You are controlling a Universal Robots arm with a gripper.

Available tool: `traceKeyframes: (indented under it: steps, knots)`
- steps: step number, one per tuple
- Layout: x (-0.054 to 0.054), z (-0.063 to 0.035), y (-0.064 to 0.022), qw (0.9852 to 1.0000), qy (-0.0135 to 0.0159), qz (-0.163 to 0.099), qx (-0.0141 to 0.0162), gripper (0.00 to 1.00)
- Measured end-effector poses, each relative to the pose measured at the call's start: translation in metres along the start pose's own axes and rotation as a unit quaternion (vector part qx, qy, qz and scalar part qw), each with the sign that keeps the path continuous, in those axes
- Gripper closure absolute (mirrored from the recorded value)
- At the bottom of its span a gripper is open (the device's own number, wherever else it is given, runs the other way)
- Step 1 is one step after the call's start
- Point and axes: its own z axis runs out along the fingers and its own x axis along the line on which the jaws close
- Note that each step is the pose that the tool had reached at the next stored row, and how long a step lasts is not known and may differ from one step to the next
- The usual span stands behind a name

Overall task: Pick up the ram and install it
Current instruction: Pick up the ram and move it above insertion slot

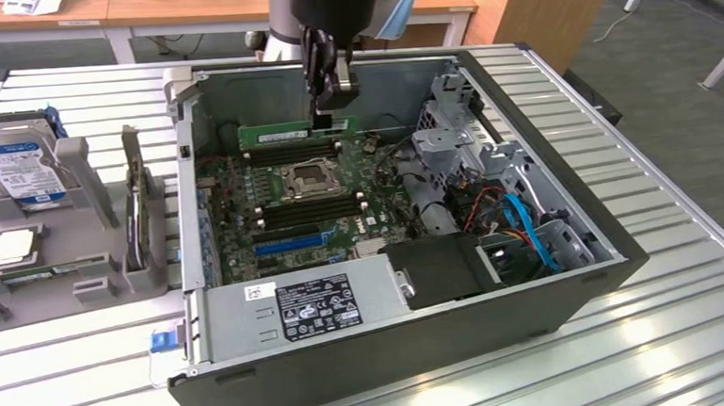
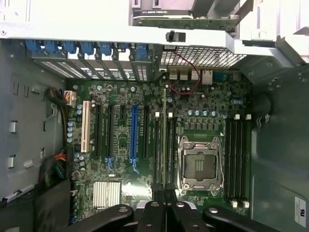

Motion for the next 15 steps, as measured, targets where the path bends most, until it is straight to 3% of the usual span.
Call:
traceKeyframes:
  steps: [15]
  knots:
    - [0.000,0.0114,-0.0005,1.0000,0.0002,0.000,0.0031,0.88]
